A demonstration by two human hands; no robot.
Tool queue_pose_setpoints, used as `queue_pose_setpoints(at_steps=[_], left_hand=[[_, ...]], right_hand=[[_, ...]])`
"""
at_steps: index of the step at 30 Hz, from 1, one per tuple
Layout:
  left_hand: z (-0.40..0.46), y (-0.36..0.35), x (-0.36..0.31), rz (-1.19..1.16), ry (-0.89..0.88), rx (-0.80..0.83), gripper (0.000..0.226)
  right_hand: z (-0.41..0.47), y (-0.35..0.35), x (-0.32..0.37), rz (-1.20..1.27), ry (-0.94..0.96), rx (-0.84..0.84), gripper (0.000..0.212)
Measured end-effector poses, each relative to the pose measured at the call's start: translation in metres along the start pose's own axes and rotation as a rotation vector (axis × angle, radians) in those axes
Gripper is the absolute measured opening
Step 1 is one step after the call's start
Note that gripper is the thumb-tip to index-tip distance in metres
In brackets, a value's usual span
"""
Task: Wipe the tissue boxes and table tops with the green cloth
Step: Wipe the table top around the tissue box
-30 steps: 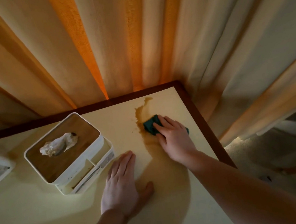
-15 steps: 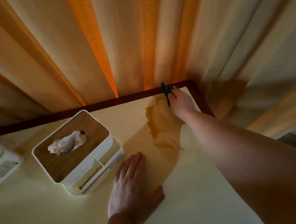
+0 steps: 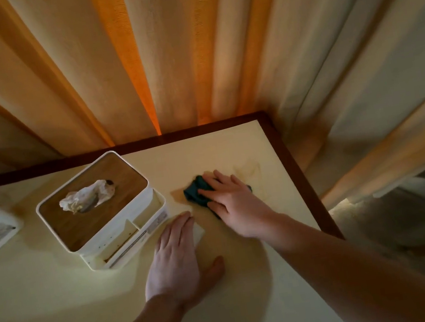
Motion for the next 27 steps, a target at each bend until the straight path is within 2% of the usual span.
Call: queue_pose_setpoints(at_steps=[4, 6, 10, 13, 18, 23, 27], left_hand=[[-0.003, 0.007, -0.005, -0.040, 0.020, -0.043, 0.107], [-0.003, 0.008, -0.006, -0.045, 0.021, -0.036, 0.106], [-0.002, 0.007, -0.004, -0.030, 0.007, -0.013, 0.108], [-0.002, 0.006, -0.003, -0.028, -0.006, -0.021, 0.105], [-0.003, 0.006, -0.002, -0.046, 0.009, -0.041, 0.106], [-0.001, 0.003, -0.001, -0.018, 0.011, -0.020, 0.107], [-0.002, 0.004, -0.003, -0.038, 0.040, -0.020, 0.105]], right_hand=[[-0.056, 0.003, -0.028, -0.020, -0.084, -0.124, 0.057], [-0.062, 0.011, -0.046, -0.025, -0.158, -0.162, 0.055], [-0.026, 0.038, -0.079, -0.068, -0.324, -0.220, 0.046], [0.017, 0.050, -0.088, -0.012, -0.406, -0.153, 0.049], [0.042, 0.044, -0.044, 0.119, -0.306, -0.059, 0.049], [0.004, 0.010, -0.006, 0.202, -0.119, 0.023, 0.047], [-0.052, -0.011, 0.005, 0.057, -0.036, -0.004, 0.045]])
Point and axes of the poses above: each hand's wrist, its own z-axis towards the middle knuckle, its own y-axis out of the back of the hand, x = y × z, the point moved 9 cm from there along z, towards the middle knuckle, and after that the axes turned 1 degree about -z, right-handed, at the moved point
